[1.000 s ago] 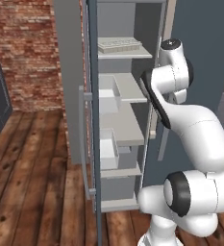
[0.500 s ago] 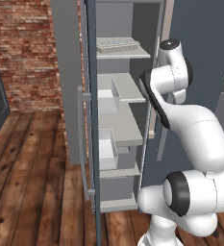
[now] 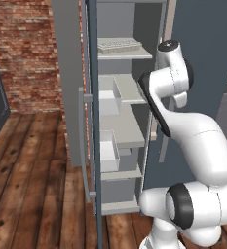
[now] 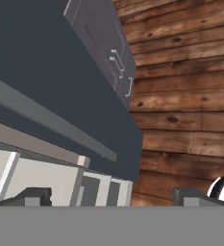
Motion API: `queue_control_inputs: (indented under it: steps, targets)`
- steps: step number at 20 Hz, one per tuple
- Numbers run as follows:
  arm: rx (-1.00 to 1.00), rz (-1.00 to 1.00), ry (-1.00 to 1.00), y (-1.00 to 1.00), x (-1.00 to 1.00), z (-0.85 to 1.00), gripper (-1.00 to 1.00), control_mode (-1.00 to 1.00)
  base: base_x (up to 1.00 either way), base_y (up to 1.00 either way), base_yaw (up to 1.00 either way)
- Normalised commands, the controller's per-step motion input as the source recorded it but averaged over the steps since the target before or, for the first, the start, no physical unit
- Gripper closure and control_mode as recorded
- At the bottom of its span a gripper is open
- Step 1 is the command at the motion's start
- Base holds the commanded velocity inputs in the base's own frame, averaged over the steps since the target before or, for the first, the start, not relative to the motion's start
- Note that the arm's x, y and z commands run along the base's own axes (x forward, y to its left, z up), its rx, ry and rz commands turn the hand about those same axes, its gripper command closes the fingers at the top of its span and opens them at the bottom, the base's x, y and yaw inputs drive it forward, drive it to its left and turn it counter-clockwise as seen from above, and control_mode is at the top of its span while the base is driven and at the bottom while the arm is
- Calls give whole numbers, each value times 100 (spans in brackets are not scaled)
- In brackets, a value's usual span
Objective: The ice cube tray has been filled with water. Take the tray and place it in the freezer to make ice. Close the freezer door after placing the tray.
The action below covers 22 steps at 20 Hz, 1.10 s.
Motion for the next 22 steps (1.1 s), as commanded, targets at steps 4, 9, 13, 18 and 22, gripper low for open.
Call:
queue_control_inputs:
  steps: [4,9,13,18,22]
  targets:
    - [-15,5,2,67,-38,-4,-100,-100,0,0,0]
    - [-22,14,9,39,-69,-29,-100,-100,0,0,0]
    - [-23,17,14,26,-64,-26,-100,-100,0,0,0]
    - [-24,18,22,30,-65,-28,-100,-100,0,0,0]
    - [-23,18,26,39,-42,-23,-100,-100,0,0,0]
